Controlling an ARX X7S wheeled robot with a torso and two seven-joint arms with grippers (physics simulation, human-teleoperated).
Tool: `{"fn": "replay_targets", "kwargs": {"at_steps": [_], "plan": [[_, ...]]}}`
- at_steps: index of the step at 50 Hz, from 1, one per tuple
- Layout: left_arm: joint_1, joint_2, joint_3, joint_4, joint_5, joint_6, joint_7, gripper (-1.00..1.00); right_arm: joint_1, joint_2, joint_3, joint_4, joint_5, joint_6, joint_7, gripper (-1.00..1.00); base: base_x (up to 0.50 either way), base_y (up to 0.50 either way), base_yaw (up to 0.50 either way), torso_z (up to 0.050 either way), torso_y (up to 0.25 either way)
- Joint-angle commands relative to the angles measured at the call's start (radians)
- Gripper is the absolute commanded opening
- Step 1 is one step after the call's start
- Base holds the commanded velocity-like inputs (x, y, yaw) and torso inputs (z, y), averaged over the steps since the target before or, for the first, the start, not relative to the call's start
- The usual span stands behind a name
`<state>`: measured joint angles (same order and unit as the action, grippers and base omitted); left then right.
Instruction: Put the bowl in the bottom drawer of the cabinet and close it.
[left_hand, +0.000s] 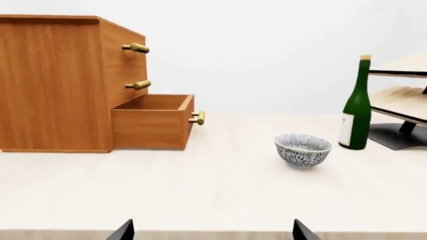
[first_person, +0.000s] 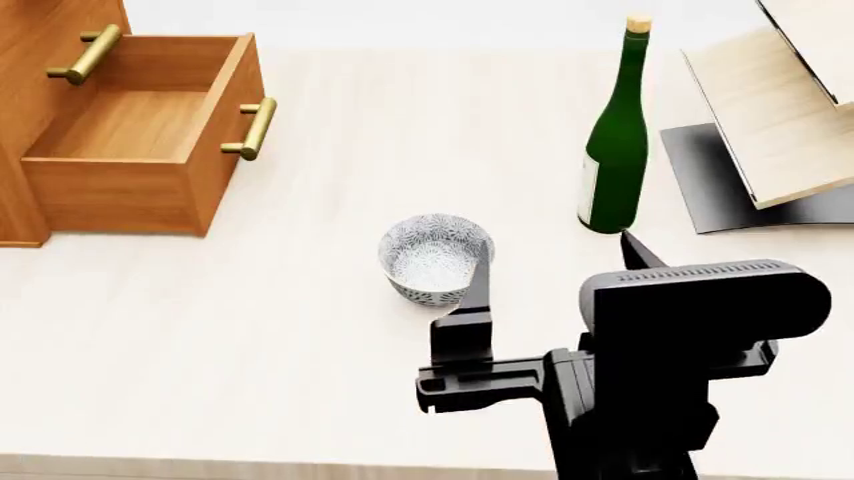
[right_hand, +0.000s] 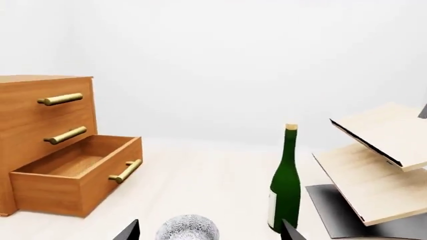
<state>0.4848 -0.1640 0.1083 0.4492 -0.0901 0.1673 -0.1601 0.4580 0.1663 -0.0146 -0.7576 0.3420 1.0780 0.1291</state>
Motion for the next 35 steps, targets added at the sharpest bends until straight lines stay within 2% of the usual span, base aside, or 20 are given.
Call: {"fn": "replay_targets", "kwargs": {"at_steps": [1,10,35], "plan": [[0.019,-0.015,0.011,-0.027,-0.012,0.054,0.003,1.0,0.073,-0.002,0.011,-0.018,0.023,0.067,0.018,1.0,0.0,0.0,0.0,0.0,0.0],[0.023,-0.027,0.025,-0.018,-0.011,0.057,0.004,1.0,0.085,0.015,-0.004,-0.019,0.0,0.029,0.037,1.0,0.0,0.07,0.0,0.0,0.0],[0.017,-0.049,0.046,-0.031,-0.021,0.07,0.0,1.0,0.068,0.018,-0.002,0.016,0.016,0.015,0.049,1.0,0.0,0.47,0.0,0.0,0.0]]}}
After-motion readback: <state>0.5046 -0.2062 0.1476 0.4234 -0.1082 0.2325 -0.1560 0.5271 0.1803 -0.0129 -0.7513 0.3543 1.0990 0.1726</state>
